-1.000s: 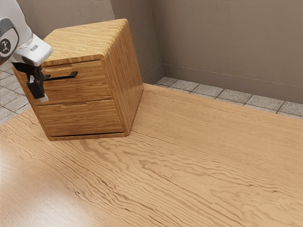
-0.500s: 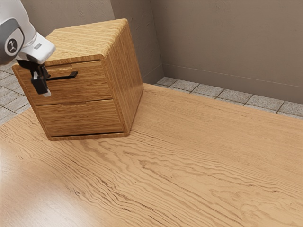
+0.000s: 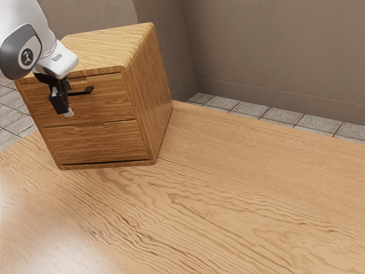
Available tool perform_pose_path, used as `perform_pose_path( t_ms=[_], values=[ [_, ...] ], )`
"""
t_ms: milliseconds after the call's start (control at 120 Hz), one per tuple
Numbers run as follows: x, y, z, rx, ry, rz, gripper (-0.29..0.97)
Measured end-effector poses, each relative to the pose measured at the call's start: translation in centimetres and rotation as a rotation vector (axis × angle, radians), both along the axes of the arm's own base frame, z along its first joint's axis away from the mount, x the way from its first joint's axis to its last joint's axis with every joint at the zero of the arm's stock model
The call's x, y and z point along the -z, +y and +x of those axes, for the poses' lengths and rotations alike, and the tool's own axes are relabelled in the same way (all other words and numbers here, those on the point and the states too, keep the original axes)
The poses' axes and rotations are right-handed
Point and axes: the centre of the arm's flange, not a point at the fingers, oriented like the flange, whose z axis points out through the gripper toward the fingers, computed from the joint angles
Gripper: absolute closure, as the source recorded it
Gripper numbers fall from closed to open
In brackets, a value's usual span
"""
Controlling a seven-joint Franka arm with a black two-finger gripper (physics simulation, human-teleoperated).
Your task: Pull the drawer handle with one arm to open the drawer
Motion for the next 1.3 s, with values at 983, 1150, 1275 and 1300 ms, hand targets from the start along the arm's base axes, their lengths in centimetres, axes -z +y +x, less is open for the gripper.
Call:
perform_pose_path(
  t_ms=[983,1150,1275,1300],
  values=[
    [1.5,-0.1,-2.0,0.01,0.036,-0.03,0.11],
    [1.5,-0.7,-3.3,0.012,0.032,-0.042,0.14],
    [0.8,-2.3,-3.6,0.035,0.022,-0.043,0.19],
    [0.6,-3.2,-3.5,0.05,0.019,-0.042,0.19]
  ],
)
